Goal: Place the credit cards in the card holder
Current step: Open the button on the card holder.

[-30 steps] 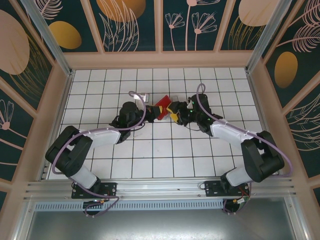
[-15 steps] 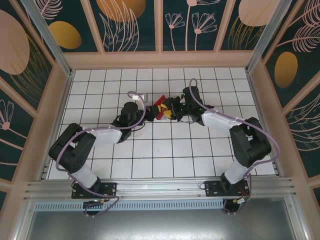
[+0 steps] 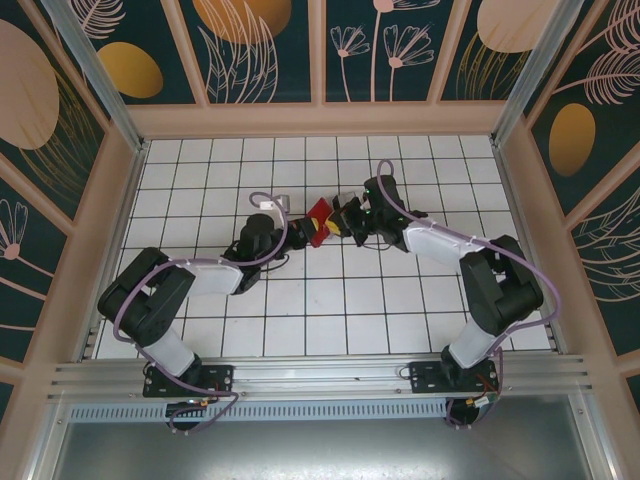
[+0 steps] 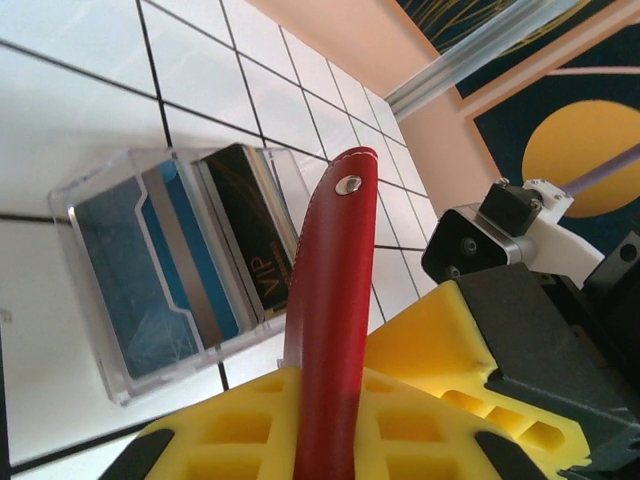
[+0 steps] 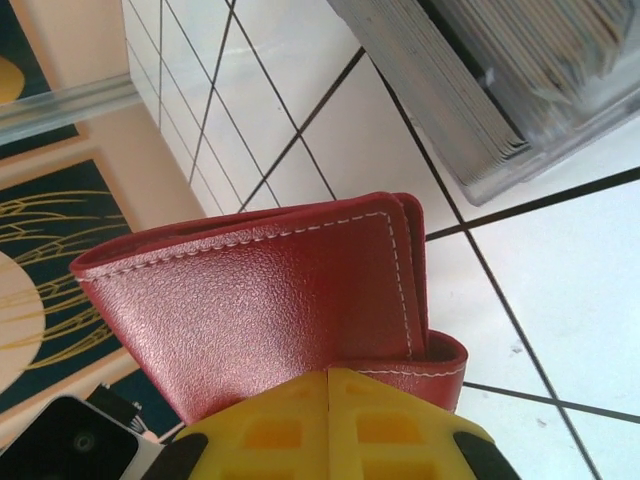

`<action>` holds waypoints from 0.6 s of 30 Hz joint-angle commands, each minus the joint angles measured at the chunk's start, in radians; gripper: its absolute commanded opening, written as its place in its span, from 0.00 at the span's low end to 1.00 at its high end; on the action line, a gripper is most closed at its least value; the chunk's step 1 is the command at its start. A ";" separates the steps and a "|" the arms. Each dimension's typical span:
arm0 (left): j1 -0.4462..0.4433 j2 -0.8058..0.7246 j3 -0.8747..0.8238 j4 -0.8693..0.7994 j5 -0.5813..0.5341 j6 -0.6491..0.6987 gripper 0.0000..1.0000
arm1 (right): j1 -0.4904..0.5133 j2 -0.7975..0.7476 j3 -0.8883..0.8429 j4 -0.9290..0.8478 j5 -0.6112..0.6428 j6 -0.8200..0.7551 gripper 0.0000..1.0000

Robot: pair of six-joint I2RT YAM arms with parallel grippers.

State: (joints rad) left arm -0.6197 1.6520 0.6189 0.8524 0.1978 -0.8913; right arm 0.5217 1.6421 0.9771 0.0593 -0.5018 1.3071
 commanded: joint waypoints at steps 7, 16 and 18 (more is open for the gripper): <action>0.011 -0.038 -0.146 0.164 -0.045 -0.256 0.00 | -0.024 -0.101 -0.111 -0.104 0.031 -0.108 0.00; 0.073 -0.088 -0.203 0.005 0.030 -0.252 0.63 | -0.014 -0.188 -0.121 -0.237 0.128 -0.331 0.00; 0.101 -0.106 -0.200 -0.044 0.083 -0.207 0.64 | -0.011 -0.194 -0.111 -0.293 0.166 -0.388 0.00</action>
State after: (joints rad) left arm -0.5503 1.5860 0.4263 0.8700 0.2119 -1.1416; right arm 0.5049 1.4841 0.8547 -0.1318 -0.4141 1.0431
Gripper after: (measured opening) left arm 0.637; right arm 0.054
